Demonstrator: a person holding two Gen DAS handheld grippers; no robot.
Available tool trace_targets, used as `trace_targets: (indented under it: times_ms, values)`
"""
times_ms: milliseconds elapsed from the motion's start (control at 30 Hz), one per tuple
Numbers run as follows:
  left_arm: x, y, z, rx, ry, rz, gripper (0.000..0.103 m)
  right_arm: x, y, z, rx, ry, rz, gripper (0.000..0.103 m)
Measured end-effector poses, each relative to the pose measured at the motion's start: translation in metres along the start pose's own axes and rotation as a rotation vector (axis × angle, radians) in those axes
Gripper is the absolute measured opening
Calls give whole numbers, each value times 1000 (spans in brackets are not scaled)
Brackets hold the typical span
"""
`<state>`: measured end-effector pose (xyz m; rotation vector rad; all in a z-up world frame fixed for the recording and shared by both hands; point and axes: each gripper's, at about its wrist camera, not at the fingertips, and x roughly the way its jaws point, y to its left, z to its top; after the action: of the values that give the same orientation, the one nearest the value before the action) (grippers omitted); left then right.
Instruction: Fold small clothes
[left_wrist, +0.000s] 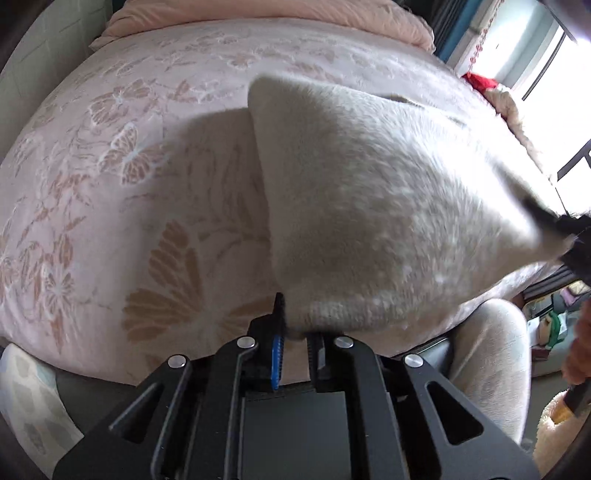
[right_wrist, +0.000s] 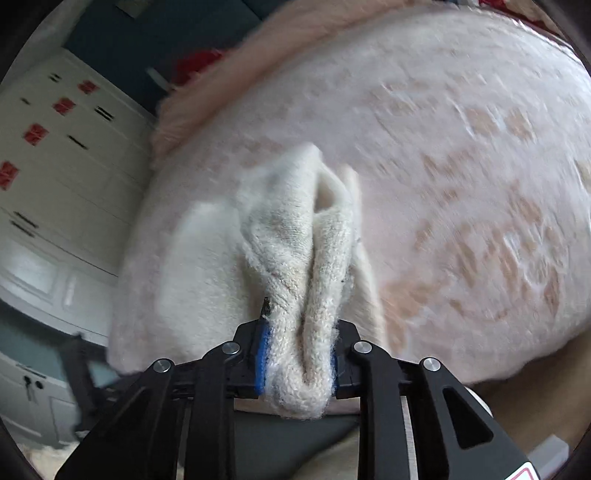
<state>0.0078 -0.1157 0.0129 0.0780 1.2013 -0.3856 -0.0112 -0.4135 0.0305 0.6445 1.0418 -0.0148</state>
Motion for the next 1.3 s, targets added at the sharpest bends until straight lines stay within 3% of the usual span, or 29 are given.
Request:
trace_targets:
  times_ms: [33,133,200,267,300,367,400,433,467,533,633,733,800,833,900,933,1033,1167,1300]
  values:
    - [3,0,-3,12,3,5,11,14,-14,-9,40,39,-6,24]
    - [-4,0,-8,46,1,-2,13,-4,-17,-16,96,-15,52,32]
    - [-24,5,-10,36,-21,-53,14,-26,-5,-10,40,-56,-25,38]
    - [-45,9,-12,34,-51,-85,14,-53,11,-3,-21,-139,-123,38]
    - [-61,9,-11,34,-75,-91,14,-65,20,0,-43,-179,-130,38]
    - [-82,5,-4,36,-126,-110,14,-79,42,11,-80,-220,-72,35]
    - [-90,-1,3,46,-152,-123,14,-79,54,16,-98,-211,-38,25]
    - [-94,-8,10,54,-174,-139,16,-74,68,25,-125,-192,-9,18]
    - [-96,-16,18,65,-191,-159,18,-66,84,34,-164,-175,13,4]
    - [-88,-31,37,74,-201,-201,22,-42,116,49,-255,-148,-12,3]
    - [-41,-42,61,49,-112,-205,22,-5,138,76,-310,-91,-50,3]
    - [0,-33,63,-9,-26,-182,23,29,121,103,-272,-54,-110,3]
    - [8,-23,60,-53,-39,-201,24,52,93,118,-216,-25,-150,3]
    - [10,-22,60,-54,-45,-200,24,73,77,124,-193,14,-220,3]
    - [11,-25,61,-27,-47,-191,24,110,52,123,-181,82,-262,0]
    - [10,-29,62,-3,-43,-183,24,111,50,124,-191,63,-255,0]
    - [10,-33,64,12,-36,-149,24,82,65,125,-178,19,-233,0]
    - [11,-35,64,41,-33,-131,24,19,76,80,-180,-56,-97,0]
    - [11,-40,65,55,-33,-120,25,54,53,34,-183,80,-153,0]
